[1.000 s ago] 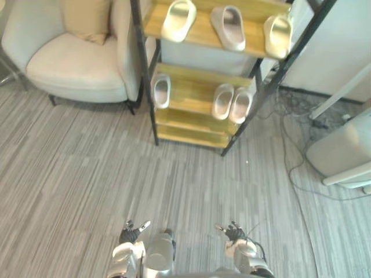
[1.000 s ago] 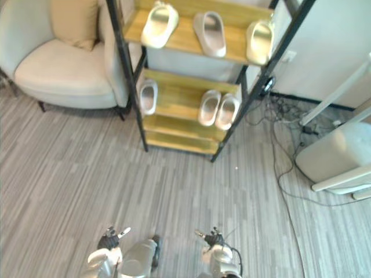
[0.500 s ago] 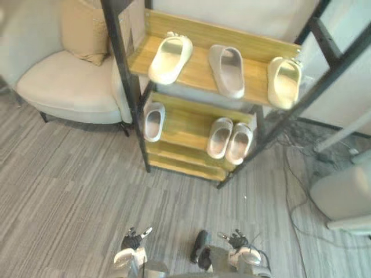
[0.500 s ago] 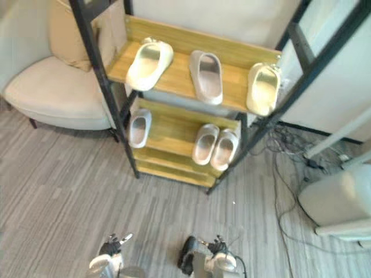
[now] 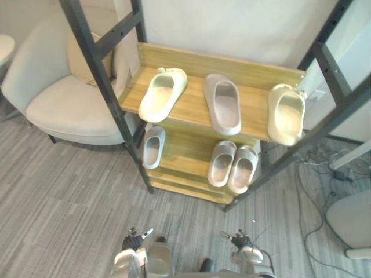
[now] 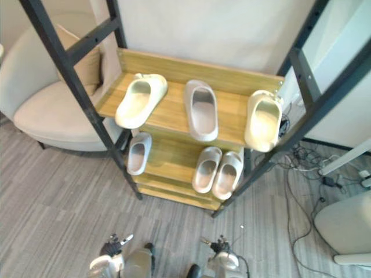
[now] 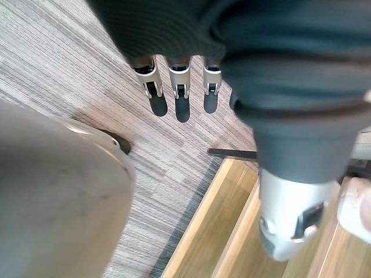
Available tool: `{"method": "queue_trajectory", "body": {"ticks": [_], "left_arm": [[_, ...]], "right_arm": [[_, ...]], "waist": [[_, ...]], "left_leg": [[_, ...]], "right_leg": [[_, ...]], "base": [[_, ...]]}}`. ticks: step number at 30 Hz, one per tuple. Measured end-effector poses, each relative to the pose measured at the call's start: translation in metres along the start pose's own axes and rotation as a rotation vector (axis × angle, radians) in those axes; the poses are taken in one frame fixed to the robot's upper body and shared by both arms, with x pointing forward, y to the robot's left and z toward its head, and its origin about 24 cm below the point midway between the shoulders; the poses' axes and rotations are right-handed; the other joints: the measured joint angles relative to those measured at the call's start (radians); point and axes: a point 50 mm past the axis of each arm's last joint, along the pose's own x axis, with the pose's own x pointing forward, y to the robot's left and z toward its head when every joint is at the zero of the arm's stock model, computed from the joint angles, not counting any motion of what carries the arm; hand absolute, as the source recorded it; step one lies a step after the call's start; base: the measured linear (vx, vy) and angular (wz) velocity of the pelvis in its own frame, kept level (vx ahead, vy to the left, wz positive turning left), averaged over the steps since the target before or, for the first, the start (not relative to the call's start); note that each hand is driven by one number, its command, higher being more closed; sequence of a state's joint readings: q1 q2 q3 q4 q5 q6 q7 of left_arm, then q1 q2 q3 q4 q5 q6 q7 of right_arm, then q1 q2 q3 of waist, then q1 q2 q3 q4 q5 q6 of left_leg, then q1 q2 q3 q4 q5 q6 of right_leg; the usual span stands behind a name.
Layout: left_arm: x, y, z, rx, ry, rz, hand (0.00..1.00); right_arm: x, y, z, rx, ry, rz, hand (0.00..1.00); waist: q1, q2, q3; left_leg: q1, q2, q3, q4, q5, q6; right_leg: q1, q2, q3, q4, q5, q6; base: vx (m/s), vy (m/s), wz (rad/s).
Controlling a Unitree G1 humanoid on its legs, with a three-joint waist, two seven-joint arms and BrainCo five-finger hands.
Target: Organize the slippers on the shoe rack
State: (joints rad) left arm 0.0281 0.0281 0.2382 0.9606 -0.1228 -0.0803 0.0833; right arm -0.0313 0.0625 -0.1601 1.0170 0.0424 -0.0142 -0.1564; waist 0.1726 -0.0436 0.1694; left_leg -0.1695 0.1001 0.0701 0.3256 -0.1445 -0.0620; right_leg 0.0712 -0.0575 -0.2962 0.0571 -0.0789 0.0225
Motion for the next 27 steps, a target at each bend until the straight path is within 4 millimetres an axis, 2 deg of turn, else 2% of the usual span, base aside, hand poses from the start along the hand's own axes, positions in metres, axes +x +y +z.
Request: {"method": "queue_trajectory", "body": {"ticks": [3,7,12,17,19,22,24,25,27], "left_arm": [[0.000,-0.003,-0.001,0.005,0.011,-0.007,0.00],[0.000,-0.002,-0.007,0.018,0.034,-0.007,0.00],[-0.001,0.001,-0.010,0.023,0.047,0.000,0.00],[0.000,0.007,-0.010,0.041,0.045,0.013,0.00],[0.000,0.010,-0.010,0.045,0.045,0.020,0.00],[-0.002,0.021,-0.013,0.064,0.051,0.044,0.00],[-0.005,0.036,-0.019,0.104,0.070,0.078,0.00],[-0.007,0.038,-0.023,0.107,0.079,0.084,0.00],[-0.015,0.049,-0.041,0.128,0.130,0.118,0.00]], "right_arm": [[0.001,0.002,0.004,-0.007,-0.013,0.006,0.00],[-0.001,-0.001,-0.002,-0.005,0.003,-0.001,0.00],[-0.002,-0.007,-0.012,-0.008,0.031,-0.017,0.00],[0.000,-0.012,-0.004,-0.021,0.004,-0.035,0.00],[0.001,-0.014,0.003,-0.027,-0.022,-0.041,0.00],[-0.002,-0.016,0.029,-0.049,-0.155,-0.037,0.00],[-0.013,-0.019,0.062,-0.047,-0.329,-0.035,0.00],[-0.016,-0.019,0.067,-0.053,-0.362,-0.032,0.00],[-0.035,-0.019,0.087,-0.069,-0.516,-0.027,0.00]], "waist": [[-0.004,0.003,0.001],[-0.010,0.005,-0.012],[-0.014,0.005,-0.021],[-0.016,-0.002,-0.030],[-0.017,-0.003,-0.030],[-0.029,-0.004,-0.030],[-0.038,-0.008,-0.029],[-0.039,-0.009,-0.029],[-0.047,-0.025,-0.038]], "left_leg": [[0.020,-0.022,0.016,-0.014,-0.006,0.011],[0.077,-0.048,0.031,-0.079,0.007,0.025],[0.101,-0.067,0.028,-0.106,0.018,0.030],[0.102,-0.078,0.023,-0.112,0.026,0.040],[0.102,-0.082,0.024,-0.112,0.029,0.045],[0.102,-0.090,0.027,-0.112,0.034,0.051],[0.102,-0.096,0.035,-0.112,0.034,0.052],[0.102,-0.098,0.036,-0.112,0.034,0.052],[0.102,-0.099,0.059,-0.116,0.026,0.040]], "right_leg": [[0.001,-0.022,0.014,0.000,0.000,0.021],[0.020,-0.044,0.033,-0.011,-0.001,0.032],[0.037,-0.046,0.040,-0.028,0.003,0.041],[0.037,-0.051,0.047,-0.035,0.013,0.046],[0.037,-0.053,0.056,-0.046,0.022,0.046],[0.033,-0.061,0.071,-0.049,0.027,0.051],[0.026,-0.067,0.097,-0.055,0.033,0.046],[0.026,-0.067,0.102,-0.058,0.036,0.047],[0.012,-0.070,0.133,-0.062,0.046,0.049]], "base": [[0.08,0.104,-0.17],[0.03,0.029,-0.09],[0.01,-0.002,0.02],[-0.01,0.008,-0.01],[-0.05,0.037,-0.08],[-0.08,0.059,-0.08],[-0.06,0.062,-0.18],[-0.05,0.062,-0.22],[-0.04,0.062,-0.27]]}}
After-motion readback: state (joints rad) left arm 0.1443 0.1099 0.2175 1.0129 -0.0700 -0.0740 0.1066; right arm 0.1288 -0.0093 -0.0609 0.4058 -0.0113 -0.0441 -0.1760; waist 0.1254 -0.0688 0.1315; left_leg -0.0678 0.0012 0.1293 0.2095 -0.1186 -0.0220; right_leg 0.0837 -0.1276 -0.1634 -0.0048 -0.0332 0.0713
